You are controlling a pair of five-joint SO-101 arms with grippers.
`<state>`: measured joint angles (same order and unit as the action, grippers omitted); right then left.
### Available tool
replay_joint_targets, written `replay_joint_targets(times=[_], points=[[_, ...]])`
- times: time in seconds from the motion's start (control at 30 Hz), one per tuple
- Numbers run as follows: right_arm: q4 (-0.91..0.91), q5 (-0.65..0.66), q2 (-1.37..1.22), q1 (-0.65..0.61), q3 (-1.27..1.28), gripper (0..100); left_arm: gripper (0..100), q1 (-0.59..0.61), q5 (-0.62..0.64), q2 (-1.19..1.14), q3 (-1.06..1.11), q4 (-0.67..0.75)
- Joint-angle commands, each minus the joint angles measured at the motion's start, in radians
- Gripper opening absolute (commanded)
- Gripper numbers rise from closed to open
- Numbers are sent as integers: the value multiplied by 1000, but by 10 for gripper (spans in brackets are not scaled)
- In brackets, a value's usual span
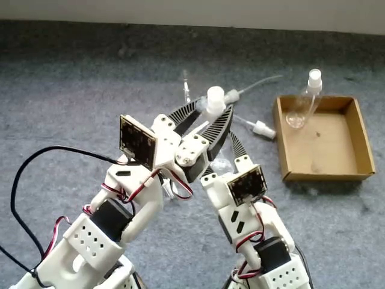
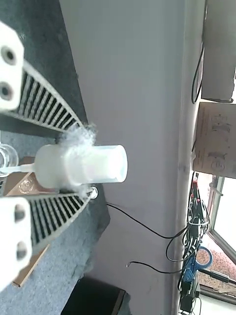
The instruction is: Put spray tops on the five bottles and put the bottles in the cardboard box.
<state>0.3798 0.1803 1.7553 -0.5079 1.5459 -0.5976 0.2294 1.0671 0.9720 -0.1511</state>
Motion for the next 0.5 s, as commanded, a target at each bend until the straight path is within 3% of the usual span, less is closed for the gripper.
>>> replay_joint_targets(times=[0.0,0.23,0.47], points=[[2,-6,101,18,-7,166,5,-19,5,-2,-8,17],[1,-12,85,254,35,166,5,-21,5,-2,-8,17],[4,-12,85,269,64,166,5,-15,5,-2,-8,17]])
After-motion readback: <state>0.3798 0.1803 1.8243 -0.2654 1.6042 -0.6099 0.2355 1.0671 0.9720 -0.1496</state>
